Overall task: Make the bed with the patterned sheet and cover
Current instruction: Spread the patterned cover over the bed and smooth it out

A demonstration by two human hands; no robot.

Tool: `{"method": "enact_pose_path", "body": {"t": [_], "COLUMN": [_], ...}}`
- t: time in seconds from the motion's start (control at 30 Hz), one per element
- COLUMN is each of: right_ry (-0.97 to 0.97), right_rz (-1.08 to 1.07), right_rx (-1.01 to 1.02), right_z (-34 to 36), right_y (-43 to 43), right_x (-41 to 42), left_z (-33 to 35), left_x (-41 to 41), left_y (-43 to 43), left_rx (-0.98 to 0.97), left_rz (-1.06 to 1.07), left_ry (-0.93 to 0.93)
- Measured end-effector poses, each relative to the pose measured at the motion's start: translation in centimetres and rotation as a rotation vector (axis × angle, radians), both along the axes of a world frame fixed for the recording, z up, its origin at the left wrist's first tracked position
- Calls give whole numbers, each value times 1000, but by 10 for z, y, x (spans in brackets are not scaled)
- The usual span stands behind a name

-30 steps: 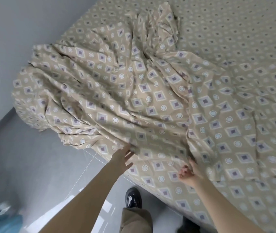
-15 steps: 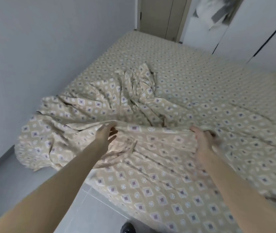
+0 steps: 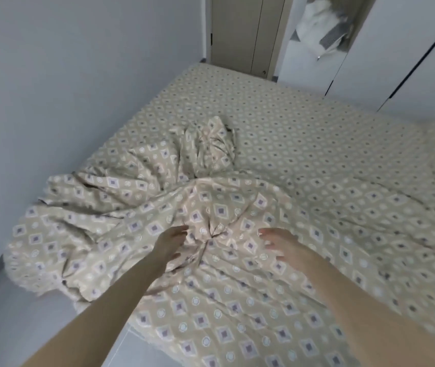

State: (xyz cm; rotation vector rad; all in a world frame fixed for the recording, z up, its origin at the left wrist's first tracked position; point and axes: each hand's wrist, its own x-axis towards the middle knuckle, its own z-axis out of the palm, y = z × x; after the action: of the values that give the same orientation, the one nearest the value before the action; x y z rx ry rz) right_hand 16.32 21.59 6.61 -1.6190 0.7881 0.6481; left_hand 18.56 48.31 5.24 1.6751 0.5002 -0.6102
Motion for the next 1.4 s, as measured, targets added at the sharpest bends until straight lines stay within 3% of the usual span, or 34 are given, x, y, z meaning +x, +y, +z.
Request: {"method": "enact_pose_path", "body": {"t": [0.13, 0.27, 0.47, 0.6, 0.67, 0.77, 0.87, 1.03, 1.13, 1.27, 1.4], "right_ry": [95, 146, 183, 202, 176, 174, 185, 166, 228, 276, 314], "right_rz": [25, 55, 201, 299, 296, 246, 184, 136, 202, 112, -16], "right_rx": [-7, -40, -188, -264, -249, -237, -238, -303, -305, -219, -93], "right_z": [-53, -94, -160, -184, -196, -207, -213, -197, -173, -144, -108], "right_y": [0, 2, -3, -1, -2, -3, -1, 9, 21, 34, 56], "right_x": [3, 19, 49, 60, 60, 55, 56, 44, 28, 1, -31], "left_z": [-70, -130, -202, -229, -231, -228, -220, -192, -161, -120, -81], "left_x": [-11, -16, 0, 10, 15, 19, 20, 5, -5, -26, -70], "left_y": [-13, -24, -38, -42, -44, -43, -42, -24, -9, 10, 33], "left_rx": [232, 339, 553, 805, 1008, 1131, 1082, 830, 699, 557, 530], "left_rz": [-182, -276, -484, -567, -657, -727, -663, -441, -478, -516, -569], "left_ry": [63, 96, -95, -36, -85, -186, -162, -286, -389, -269, -276]}}
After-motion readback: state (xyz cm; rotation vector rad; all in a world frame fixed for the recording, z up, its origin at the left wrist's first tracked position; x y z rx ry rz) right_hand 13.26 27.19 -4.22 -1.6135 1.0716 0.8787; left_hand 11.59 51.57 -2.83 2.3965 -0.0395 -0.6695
